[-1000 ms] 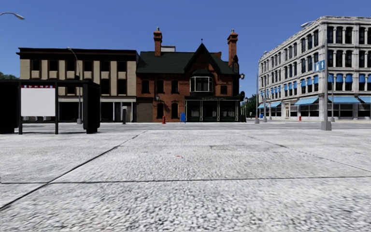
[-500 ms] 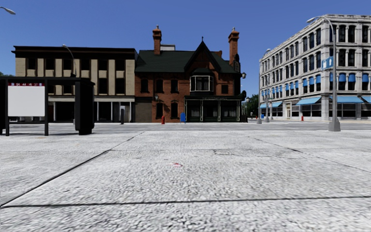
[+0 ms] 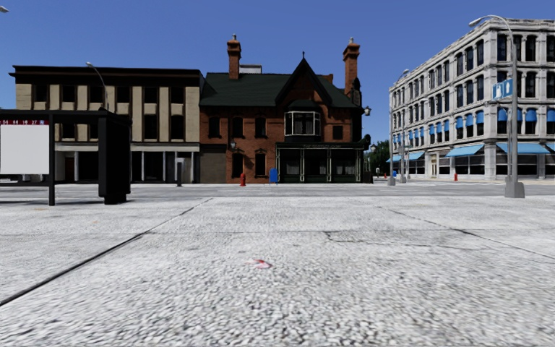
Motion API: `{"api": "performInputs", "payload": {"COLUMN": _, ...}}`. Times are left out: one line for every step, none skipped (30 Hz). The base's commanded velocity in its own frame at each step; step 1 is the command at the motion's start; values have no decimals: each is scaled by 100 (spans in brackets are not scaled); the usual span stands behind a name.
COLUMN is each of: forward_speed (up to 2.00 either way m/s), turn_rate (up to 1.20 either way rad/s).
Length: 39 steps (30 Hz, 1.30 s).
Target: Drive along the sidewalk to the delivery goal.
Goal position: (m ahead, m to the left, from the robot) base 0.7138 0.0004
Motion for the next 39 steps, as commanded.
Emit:
{"api": "performInputs", "payload": {"forward_speed": 114, "turn_rate": 0}}
{"api": "performInputs", "payload": {"forward_speed": 113, "turn_rate": 0}}
{"api": "performInputs", "payload": {"forward_speed": 113, "turn_rate": 0}}
{"api": "performInputs", "payload": {"forward_speed": 113, "turn_rate": 0}}
{"api": "performInputs", "payload": {"forward_speed": 108, "turn_rate": 0}}
{"api": "performInputs", "payload": {"forward_speed": 95, "turn_rate": 0}}
{"api": "performInputs", "payload": {"forward_speed": 80, "turn_rate": 0}}
{"api": "performInputs", "payload": {"forward_speed": 80, "turn_rate": 0}}
{"api": "performInputs", "payload": {"forward_speed": 75, "turn_rate": 0}}
{"api": "performInputs", "payload": {"forward_speed": 72, "turn_rate": 0}}
{"api": "performInputs", "payload": {"forward_speed": 65, "turn_rate": 0}}
{"api": "performInputs", "payload": {"forward_speed": 65, "turn_rate": 0}}
{"api": "performInputs", "payload": {"forward_speed": 54, "turn_rate": 0}}
{"api": "performInputs", "payload": {"forward_speed": 51, "turn_rate": 0}}
{"api": "performInputs", "payload": {"forward_speed": 46, "turn_rate": 0}}
{"api": "performInputs", "payload": {"forward_speed": 46, "turn_rate": 0}}
{"api": "performInputs", "payload": {"forward_speed": 0, "turn_rate": 0}}
{"api": "performInputs", "payload": {"forward_speed": 0, "turn_rate": 0}}
{"api": "performInputs", "payload": {"forward_speed": 0, "turn_rate": 0}}
{"api": "performInputs", "payload": {"forward_speed": 0, "turn_rate": 0}}
{"api": "performInputs", "payload": {"forward_speed": 0, "turn_rate": 0}}
{"api": "performInputs", "payload": {"forward_speed": 0, "turn_rate": 0}}
{"api": "performInputs", "payload": {"forward_speed": 0, "turn_rate": 0}}
{"api": "performInputs", "payload": {"forward_speed": 0, "turn_rate": 0}}
{"api": "performInputs", "payload": {"forward_speed": 0, "turn_rate": 0}}
{"api": "performInputs", "payload": {"forward_speed": 0, "turn_rate": 0}}
{"api": "performInputs", "payload": {"forward_speed": 0, "turn_rate": 0}}
{"api": "performInputs", "payload": {"forward_speed": 0, "turn_rate": 0}}
{"api": "performInputs", "payload": {"forward_speed": 0, "turn_rate": 0}}
{"api": "performInputs", "payload": {"forward_speed": 0, "turn_rate": 0}}
{"api": "performInputs", "payload": {"forward_speed": 0, "turn_rate": 0}}
{"api": "performInputs", "payload": {"forward_speed": 0, "turn_rate": 0}}
{"api": "performInputs", "payload": {"forward_speed": 0, "turn_rate": 0}}
{"api": "performInputs", "payload": {"forward_speed": 0, "turn_rate": 0}}
{"api": "performInputs", "payload": {"forward_speed": 0, "turn_rate": 0}}
{"api": "performInputs", "payload": {"forward_speed": 0, "turn_rate": 0}}
{"api": "performInputs", "payload": {"forward_speed": 0, "turn_rate": 0}}
{"api": "performInputs", "payload": {"forward_speed": 0, "turn_rate": 0}}
{"api": "performInputs", "payload": {"forward_speed": 0, "turn_rate": 0}}
